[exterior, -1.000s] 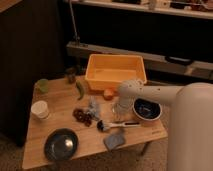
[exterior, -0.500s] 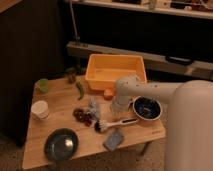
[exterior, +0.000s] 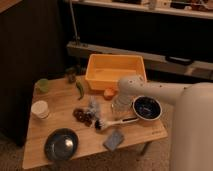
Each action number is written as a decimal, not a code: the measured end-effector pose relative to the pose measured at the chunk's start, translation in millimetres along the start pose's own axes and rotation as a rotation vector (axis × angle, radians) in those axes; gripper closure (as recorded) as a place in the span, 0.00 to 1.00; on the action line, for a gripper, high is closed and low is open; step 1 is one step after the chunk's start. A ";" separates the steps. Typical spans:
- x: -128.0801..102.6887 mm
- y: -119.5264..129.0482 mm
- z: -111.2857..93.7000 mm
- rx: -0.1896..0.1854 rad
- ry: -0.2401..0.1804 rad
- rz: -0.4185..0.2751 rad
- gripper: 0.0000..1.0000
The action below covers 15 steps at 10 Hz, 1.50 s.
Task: Place fork in paper cup
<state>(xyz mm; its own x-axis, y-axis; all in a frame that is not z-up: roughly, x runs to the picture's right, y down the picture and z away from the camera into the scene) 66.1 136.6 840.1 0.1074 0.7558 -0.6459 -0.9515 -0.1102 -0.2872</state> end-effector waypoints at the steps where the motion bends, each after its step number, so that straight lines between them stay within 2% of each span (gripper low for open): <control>1: -2.9 3.2 -12.0 -0.039 -0.034 0.003 0.80; 2: -5.5 6.4 -18.8 -0.058 -0.056 0.002 0.80; 4: -11.1 16.0 -24.9 -0.064 -0.083 -0.016 0.80; 7: -19.8 30.4 -32.8 -0.020 -0.112 -0.045 0.80; 8: -21.8 33.5 -39.3 -0.012 -0.130 -0.050 0.80; 9: -25.8 42.8 -45.4 -0.022 -0.147 -0.061 0.80; 12: -37.4 64.2 -69.2 -0.101 -0.198 -0.087 0.80; 15: -50.0 84.5 -83.4 -0.187 -0.227 -0.110 0.80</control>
<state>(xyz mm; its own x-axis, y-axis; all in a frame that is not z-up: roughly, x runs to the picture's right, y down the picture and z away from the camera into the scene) 4.3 35.6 789.1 0.1201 0.8922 -0.4354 -0.8657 -0.1205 -0.4858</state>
